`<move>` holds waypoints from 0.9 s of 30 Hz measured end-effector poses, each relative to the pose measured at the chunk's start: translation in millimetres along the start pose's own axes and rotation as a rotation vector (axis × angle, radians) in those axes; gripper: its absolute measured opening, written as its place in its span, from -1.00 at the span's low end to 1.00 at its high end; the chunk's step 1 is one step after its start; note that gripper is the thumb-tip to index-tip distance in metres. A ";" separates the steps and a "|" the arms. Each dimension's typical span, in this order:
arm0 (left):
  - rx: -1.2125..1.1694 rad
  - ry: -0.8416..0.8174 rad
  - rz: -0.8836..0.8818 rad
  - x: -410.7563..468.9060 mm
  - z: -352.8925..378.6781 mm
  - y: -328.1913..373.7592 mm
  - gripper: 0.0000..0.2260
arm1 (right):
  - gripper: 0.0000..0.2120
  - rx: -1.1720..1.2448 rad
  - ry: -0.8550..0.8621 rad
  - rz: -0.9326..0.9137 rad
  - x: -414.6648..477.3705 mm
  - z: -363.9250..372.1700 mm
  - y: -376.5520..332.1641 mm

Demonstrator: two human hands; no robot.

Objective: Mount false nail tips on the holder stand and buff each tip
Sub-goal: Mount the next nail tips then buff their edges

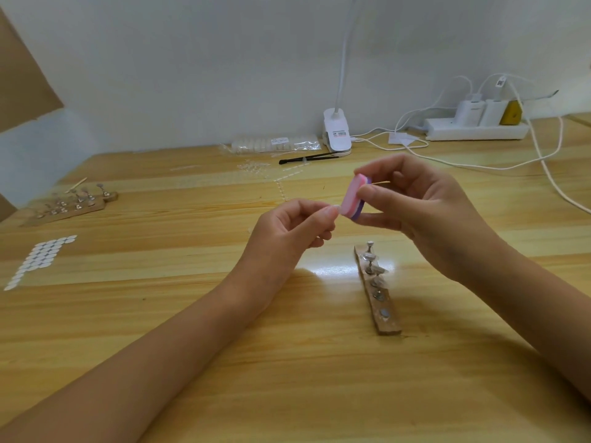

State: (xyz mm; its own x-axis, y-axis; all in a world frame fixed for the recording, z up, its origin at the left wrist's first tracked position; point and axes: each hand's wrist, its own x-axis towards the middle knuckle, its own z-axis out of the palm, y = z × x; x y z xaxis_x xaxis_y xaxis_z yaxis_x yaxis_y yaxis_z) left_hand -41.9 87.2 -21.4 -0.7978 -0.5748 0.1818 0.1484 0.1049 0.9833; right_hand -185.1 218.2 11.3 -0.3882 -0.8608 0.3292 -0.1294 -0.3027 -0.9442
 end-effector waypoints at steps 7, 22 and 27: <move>0.041 0.003 0.052 -0.3 0.3 -3.6 -0.79 | -0.76 -0.081 0.007 -0.022 -0.9 -0.5 -1.6; -0.025 0.033 0.030 0.8 -1.2 -4.6 -0.78 | -0.69 -0.214 -0.118 0.074 -1.3 -0.8 -0.8; 0.072 -0.064 0.099 -2.4 2.9 -4.4 -0.77 | -0.72 -0.199 -0.068 0.034 -1.6 1.5 0.6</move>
State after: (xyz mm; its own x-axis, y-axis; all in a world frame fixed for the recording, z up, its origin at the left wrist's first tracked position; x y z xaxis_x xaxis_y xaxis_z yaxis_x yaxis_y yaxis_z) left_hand -42.3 90.5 -26.1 -0.8176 -0.5058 0.2752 0.1879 0.2174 0.9578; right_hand -183.2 218.8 10.2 -0.3337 -0.8970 0.2900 -0.2979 -0.1916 -0.9352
